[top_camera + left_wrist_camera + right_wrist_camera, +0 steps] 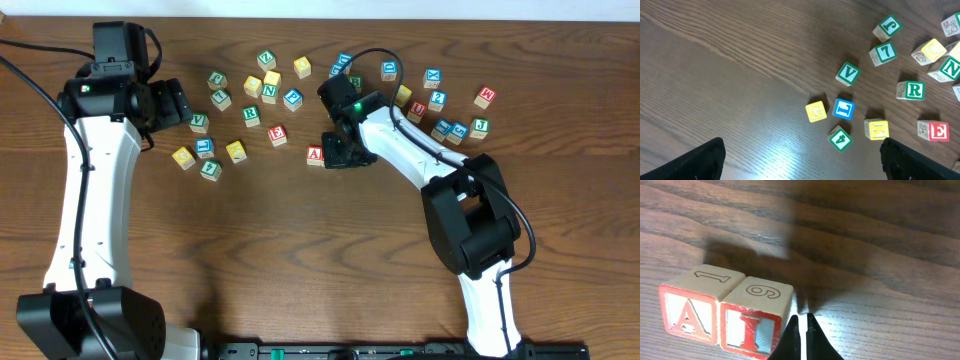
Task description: Spell out AI2
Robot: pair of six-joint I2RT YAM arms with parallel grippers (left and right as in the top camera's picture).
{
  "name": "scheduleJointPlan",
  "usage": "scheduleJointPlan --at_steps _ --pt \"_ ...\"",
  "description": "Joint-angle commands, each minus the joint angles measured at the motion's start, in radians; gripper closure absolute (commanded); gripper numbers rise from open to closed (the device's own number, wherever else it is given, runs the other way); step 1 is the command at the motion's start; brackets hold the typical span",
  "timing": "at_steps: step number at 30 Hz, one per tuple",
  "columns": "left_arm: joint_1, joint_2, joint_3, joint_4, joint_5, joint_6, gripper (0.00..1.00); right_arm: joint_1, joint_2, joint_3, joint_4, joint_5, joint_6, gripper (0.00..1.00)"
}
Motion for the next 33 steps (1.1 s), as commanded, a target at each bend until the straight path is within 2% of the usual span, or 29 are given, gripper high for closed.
scheduleJointPlan --at_steps 1,25,33 --pt "0.003 -0.009 0.022 0.000 -0.009 0.010 0.02 -0.001 -0.029 0.019 0.018 0.008 0.011 0.99" --pt "0.003 -0.009 0.022 0.000 -0.009 0.010 0.02 -0.010 -0.056 0.022 0.027 -0.001 -0.011 0.99" --pt "0.003 -0.009 0.022 0.000 -0.009 0.010 0.02 -0.137 -0.239 0.048 -0.010 0.017 -0.053 0.86"
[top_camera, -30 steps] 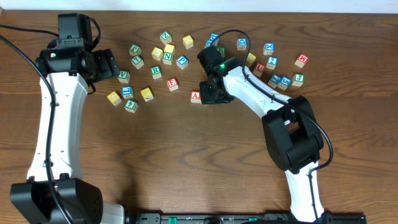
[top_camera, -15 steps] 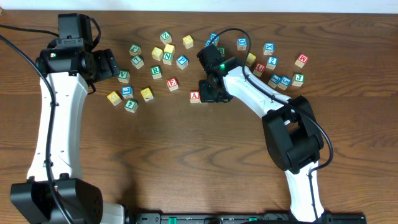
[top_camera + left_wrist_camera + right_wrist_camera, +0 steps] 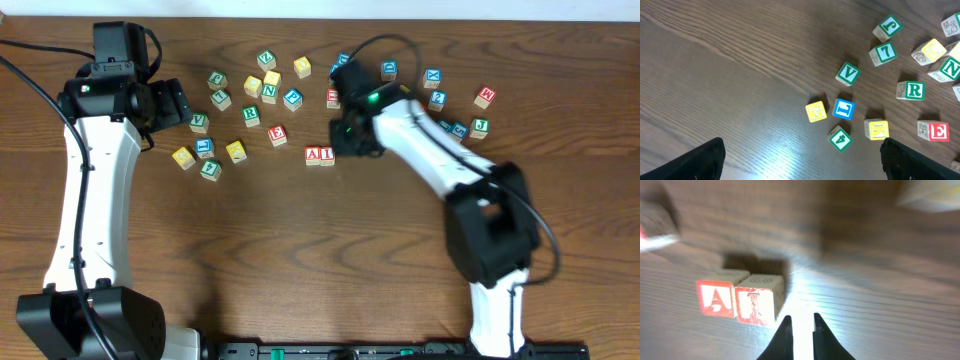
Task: Spell out AI2
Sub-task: 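Move the right gripper to the blue 2 block at the back right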
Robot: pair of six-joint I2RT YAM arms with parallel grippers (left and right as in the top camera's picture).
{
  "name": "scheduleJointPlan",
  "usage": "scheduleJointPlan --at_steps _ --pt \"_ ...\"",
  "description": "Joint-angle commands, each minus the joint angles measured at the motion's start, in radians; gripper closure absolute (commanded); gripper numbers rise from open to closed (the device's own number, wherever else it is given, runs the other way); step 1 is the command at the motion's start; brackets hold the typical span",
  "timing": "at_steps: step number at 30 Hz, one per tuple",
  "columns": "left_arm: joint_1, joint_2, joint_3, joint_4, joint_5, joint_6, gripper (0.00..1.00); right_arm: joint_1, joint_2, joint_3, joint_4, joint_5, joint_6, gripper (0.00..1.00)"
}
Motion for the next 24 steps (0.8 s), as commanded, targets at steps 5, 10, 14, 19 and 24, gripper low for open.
scheduleJointPlan --at_steps 5,10,14,19,24 --pt "0.003 -0.009 0.022 0.000 -0.009 0.010 0.02 -0.200 -0.187 0.045 0.053 0.062 -0.026 0.72" --pt "0.003 -0.009 0.022 0.000 -0.009 0.010 0.02 -0.319 -0.160 0.045 0.104 0.061 -0.006 0.64" --pt "0.003 -0.009 0.022 0.000 -0.009 0.010 0.02 -0.339 -0.121 0.045 0.146 0.062 0.015 0.63" --pt "0.003 -0.009 0.022 0.000 -0.009 0.010 0.02 -0.343 -0.072 0.045 0.195 0.109 0.033 0.60" --pt "0.003 -0.009 0.022 0.000 -0.009 0.010 0.02 -0.347 -0.040 0.045 0.227 0.198 0.044 0.60"
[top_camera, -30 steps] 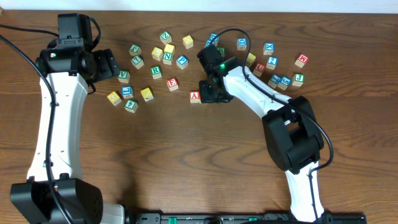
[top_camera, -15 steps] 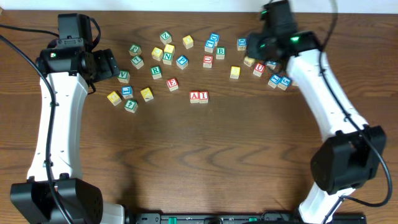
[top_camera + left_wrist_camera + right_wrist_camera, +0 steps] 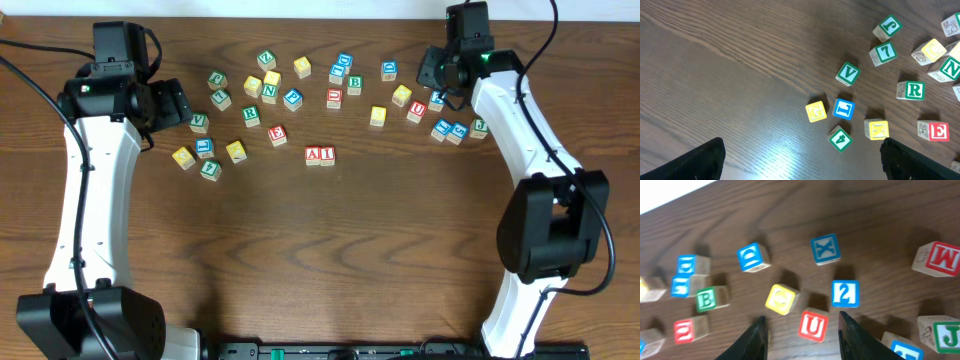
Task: Spell out AI2
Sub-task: 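Move the right gripper to the blue 2 block at the back right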
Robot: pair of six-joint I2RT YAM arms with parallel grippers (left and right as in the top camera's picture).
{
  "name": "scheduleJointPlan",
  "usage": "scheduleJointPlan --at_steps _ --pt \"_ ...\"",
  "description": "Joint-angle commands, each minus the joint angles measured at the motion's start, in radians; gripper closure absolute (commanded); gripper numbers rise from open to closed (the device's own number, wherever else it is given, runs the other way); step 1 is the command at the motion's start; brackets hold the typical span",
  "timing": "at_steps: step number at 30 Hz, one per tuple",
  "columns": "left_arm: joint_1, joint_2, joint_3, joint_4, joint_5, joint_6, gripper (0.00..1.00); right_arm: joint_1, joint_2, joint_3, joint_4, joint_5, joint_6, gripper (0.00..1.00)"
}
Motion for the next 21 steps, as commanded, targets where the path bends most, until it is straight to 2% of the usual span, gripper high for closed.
scheduleJointPlan --at_steps 1,5,12,21 --pt "0.003 -0.009 0.022 0.000 -0.009 0.010 0.02 -0.006 0.023 -0.003 0.013 0.097 0.022 0.60" --pt "0.003 -0.009 0.022 0.000 -0.009 0.010 0.02 -0.024 0.051 -0.003 0.024 0.125 0.013 0.68" --pt "0.003 -0.009 0.022 0.000 -0.009 0.010 0.02 -0.044 0.122 -0.003 0.057 0.124 -0.001 0.70" --pt "0.003 -0.009 0.022 0.000 -0.009 0.010 0.02 -0.046 0.185 -0.003 0.090 0.081 -0.016 0.60"
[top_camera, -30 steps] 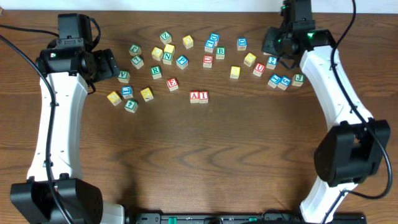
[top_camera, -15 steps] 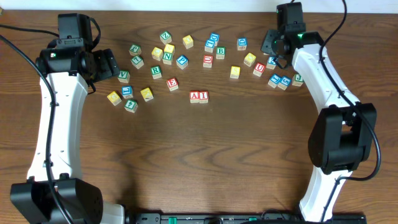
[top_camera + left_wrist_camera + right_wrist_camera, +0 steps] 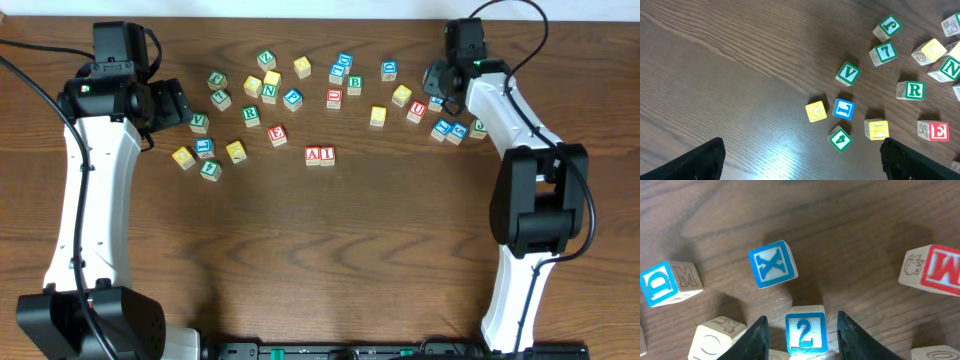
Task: Spell out AI2
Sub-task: 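Move the right gripper to the blue 2 block at the back right, then close the right gripper on the blue 2 block and lift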
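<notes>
The red A block point(image 3: 314, 154) and red I block point(image 3: 327, 154) lie side by side mid-table. A blue 2 block point(image 3: 806, 330) lies between the fingers of my open right gripper point(image 3: 802, 337), at the table's far right point(image 3: 437, 101); the fingers stand apart from its sides. My left gripper point(image 3: 802, 162) is open, high above the table on the left, nothing between its fingers.
Around the 2 lie a blue X block point(image 3: 773, 264), a red M block point(image 3: 935, 271), a blue D block point(image 3: 662, 282) and a yellow O block point(image 3: 715, 340). Green V point(image 3: 847, 74), blue L point(image 3: 843, 109) and green 4 point(image 3: 840, 138) blocks lie under the left wrist. The far table edge point(image 3: 320, 18) is close.
My right gripper has dropped lower over the far-right cluster and now straddles the blue 2 block, which fills more of its view. The left arm has not moved.
My right gripper stood shut beside the I block, set against the A. Then it hung slightly open above the A-I pair. Then it was open high over the far-right cluster, and now low around the 2.
</notes>
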Robot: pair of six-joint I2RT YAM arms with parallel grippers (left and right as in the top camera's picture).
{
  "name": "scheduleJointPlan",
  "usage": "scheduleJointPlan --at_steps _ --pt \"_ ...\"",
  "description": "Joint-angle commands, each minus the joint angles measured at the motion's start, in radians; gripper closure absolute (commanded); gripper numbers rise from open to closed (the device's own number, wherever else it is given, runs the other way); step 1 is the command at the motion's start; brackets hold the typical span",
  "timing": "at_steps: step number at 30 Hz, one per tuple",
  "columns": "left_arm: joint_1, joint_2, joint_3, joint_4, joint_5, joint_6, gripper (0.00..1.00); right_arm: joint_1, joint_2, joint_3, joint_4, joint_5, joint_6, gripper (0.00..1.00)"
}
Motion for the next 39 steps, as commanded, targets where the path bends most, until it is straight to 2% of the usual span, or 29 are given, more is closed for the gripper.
scheduleJointPlan --at_steps 1,10,22,26,39 --pt "0.003 -0.009 0.022 0.000 -0.009 0.010 0.02 -0.002 0.034 -0.003 0.002 -0.007 -0.010 0.60" --pt "0.003 -0.009 0.022 0.000 -0.009 0.010 0.02 -0.002 0.077 -0.003 -0.008 -0.008 -0.010 0.61" --pt "0.003 -0.009 0.022 0.000 -0.009 0.010 0.02 -0.005 0.076 -0.002 -0.020 -0.007 -0.014 0.76" --pt "0.003 -0.009 0.022 0.000 -0.009 0.010 0.03 -0.006 0.066 -0.002 -0.035 -0.007 -0.015 0.76" --pt "0.003 -0.009 0.022 0.000 -0.009 0.010 0.02 -0.008 -0.110 -0.002 -0.093 -0.048 -0.056 0.78"
